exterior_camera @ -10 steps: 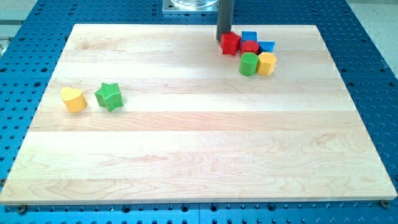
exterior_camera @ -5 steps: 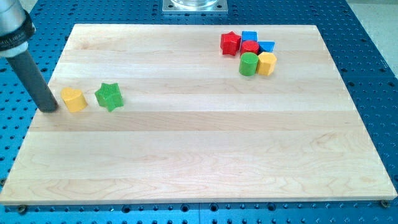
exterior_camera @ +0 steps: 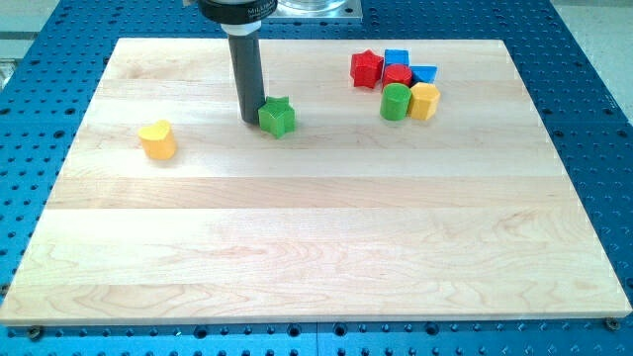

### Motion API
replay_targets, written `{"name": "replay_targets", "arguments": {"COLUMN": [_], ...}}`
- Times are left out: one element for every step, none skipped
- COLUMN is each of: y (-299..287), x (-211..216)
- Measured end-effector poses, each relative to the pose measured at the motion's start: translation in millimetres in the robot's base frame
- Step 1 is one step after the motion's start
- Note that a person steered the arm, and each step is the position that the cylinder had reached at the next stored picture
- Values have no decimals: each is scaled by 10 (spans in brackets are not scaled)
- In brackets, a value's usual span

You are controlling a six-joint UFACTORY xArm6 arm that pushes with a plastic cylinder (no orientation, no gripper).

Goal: Slide the green star into the green circle

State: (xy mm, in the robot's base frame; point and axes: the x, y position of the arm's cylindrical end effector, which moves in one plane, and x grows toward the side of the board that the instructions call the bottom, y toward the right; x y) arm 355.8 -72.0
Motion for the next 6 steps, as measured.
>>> {"name": "replay_targets", "arguments": {"y": [-171,-241,350,693,143,531], "x": [0,316,351,142,45,-44]}}
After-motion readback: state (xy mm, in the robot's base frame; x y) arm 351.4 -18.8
